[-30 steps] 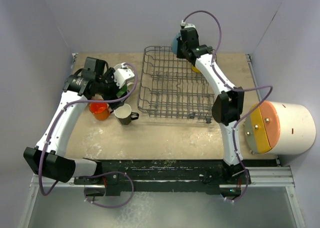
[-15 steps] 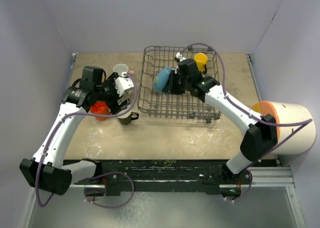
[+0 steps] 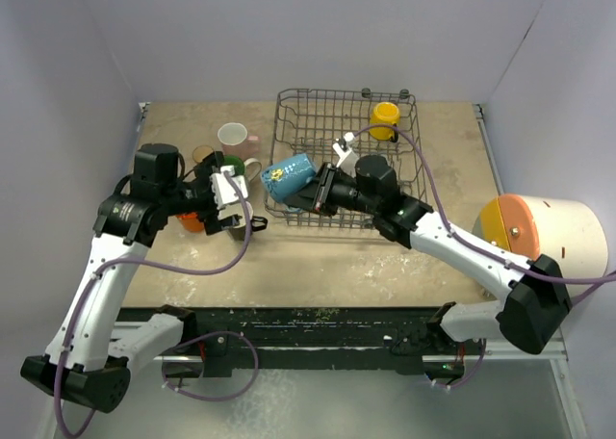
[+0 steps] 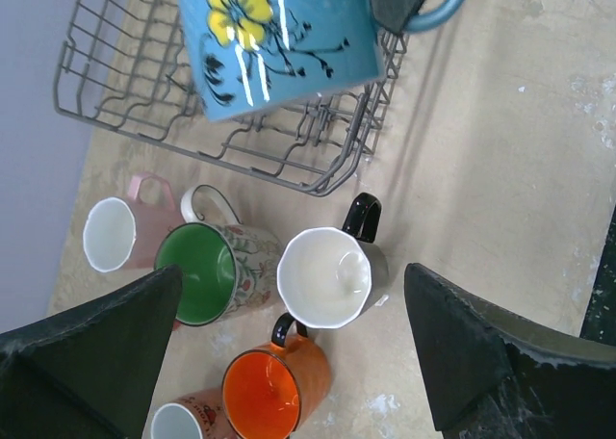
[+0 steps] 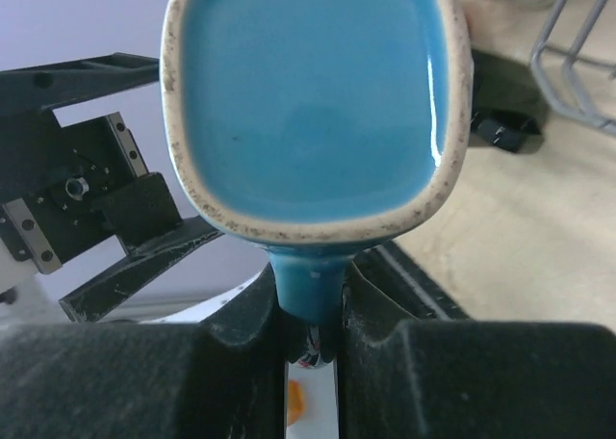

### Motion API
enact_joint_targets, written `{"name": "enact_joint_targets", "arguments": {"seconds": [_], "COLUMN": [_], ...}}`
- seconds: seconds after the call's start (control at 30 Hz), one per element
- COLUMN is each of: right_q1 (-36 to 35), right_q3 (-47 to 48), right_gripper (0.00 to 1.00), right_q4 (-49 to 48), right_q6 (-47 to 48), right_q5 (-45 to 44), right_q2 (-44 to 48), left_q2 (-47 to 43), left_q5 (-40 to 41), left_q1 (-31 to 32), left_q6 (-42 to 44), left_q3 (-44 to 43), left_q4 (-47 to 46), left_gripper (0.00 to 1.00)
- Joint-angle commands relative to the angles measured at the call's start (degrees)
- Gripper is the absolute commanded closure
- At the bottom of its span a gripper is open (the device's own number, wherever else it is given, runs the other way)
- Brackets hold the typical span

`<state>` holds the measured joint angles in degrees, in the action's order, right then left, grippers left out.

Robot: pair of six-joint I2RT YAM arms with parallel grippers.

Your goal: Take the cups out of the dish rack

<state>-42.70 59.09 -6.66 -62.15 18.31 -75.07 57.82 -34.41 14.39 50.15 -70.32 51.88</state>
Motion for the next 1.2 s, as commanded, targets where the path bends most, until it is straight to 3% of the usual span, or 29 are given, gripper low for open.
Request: {"name": "enact_joint_targets", "arguments": {"seconds": [0.0,0.17,0.53,0.8,1.1,1.17], "right_q1": [-0.5,-1.7,-8.8,-11.6,-17.4,-17.5], "right_q3": [-5.5,-9.9,-10.4,-10.7,-9.9,-10.1], "right_gripper": [1.0,1.0,1.0,1.0,1.0,0.95], "right_q4": [-24.5,-36.9,-45.9,-52.6,-63.0,-63.3], "right_q6": [-15.5,-23.5,-28.5,-31.3,-34.7,-34.8], "right_q5": [8.3,10.5,7.0,5.2,0.2,0.0], "right_q2": [0.9,0.8,-1.4,-2.5,-6.3,-6.9], "left_q2": [-3.6,-4.3,-3.5,-4.5,-5.6,-5.5], "left_q5": [-3.5,-6.9,-11.0,-13.9,-14.0,-14.5], "left_q1": [0.2,0.2,0.2,0.2,0.2,0.2], "left_q6": [3.3,2.3,-1.2,-2.5,-6.4,-7.7], "left_q3": [0.3,-2.2,-6.0,-8.2,-7.2,-7.5], "left_q4": [-2.9,-2.3,-2.2,-1.6,-7.0,-7.5], "left_gripper": [0.01,0.05,0.16,0.32,0.7,0.84]}}
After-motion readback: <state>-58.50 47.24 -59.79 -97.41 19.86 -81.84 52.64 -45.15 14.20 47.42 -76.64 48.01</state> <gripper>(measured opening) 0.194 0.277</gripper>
